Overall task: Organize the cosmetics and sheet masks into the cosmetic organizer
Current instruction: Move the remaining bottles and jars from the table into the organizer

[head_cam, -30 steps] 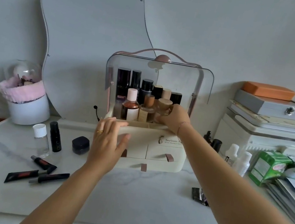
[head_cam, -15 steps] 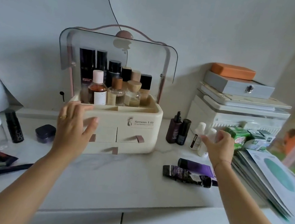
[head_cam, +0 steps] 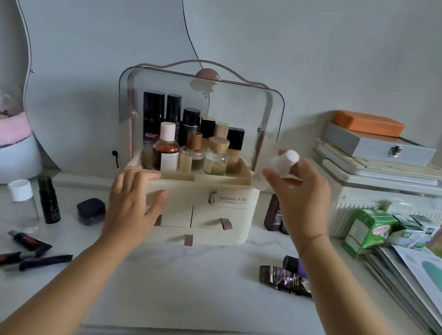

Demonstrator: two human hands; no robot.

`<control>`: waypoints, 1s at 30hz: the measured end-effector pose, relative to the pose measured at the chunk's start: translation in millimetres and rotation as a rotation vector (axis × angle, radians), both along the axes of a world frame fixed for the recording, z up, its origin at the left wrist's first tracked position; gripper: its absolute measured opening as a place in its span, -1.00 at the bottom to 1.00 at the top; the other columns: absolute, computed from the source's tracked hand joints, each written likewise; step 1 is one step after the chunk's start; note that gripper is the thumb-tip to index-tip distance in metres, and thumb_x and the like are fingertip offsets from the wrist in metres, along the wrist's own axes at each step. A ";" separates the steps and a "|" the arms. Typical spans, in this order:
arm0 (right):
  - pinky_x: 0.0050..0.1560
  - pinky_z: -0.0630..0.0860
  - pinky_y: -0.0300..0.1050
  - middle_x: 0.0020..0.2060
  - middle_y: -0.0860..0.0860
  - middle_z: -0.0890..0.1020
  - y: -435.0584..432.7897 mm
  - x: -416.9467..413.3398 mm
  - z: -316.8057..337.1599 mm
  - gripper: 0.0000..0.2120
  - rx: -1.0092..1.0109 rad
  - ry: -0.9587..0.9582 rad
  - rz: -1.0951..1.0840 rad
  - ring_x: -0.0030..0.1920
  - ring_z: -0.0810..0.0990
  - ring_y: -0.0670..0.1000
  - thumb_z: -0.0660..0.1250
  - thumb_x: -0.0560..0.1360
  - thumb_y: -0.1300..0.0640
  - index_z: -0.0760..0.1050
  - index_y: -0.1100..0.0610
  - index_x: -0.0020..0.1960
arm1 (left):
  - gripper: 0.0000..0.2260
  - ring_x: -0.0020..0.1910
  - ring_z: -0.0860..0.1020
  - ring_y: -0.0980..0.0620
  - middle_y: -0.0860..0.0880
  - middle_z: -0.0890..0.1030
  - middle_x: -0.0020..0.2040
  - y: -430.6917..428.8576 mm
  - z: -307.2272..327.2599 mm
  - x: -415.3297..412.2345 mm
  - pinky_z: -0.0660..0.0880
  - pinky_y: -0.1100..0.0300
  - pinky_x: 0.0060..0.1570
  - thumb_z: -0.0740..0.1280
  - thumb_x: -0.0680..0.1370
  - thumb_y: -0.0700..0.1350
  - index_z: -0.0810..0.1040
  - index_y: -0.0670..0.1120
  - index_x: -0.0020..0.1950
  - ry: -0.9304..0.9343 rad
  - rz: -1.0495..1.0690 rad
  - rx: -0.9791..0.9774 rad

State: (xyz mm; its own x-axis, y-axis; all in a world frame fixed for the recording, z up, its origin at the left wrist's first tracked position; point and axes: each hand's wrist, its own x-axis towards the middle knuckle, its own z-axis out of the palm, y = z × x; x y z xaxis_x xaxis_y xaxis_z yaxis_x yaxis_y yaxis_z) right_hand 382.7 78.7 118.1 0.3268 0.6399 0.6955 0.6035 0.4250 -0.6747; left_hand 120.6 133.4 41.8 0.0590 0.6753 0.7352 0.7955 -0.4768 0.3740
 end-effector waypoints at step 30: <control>0.14 0.51 -0.01 0.14 0.07 0.59 66.4 -60.9 -0.1 -0.67 -0.358 -0.266 -0.048 0.10 0.56 0.09 0.15 0.54 0.23 0.43 0.18 0.29 | -0.66 0.31 0.35 0.02 0.01 0.49 0.25 2.5 28.1 -5.1 0.05 -0.06 0.46 0.13 0.57 0.09 0.46 -0.04 0.25 0.012 -0.040 -0.033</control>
State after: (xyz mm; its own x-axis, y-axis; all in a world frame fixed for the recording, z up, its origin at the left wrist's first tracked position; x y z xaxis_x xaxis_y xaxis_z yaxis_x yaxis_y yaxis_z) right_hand 321.7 145.0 118.0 0.2019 0.8440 0.4968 0.7892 0.1601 -0.5928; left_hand 115.5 135.8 69.9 0.0952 0.6959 0.7118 0.7804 -0.4961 0.3806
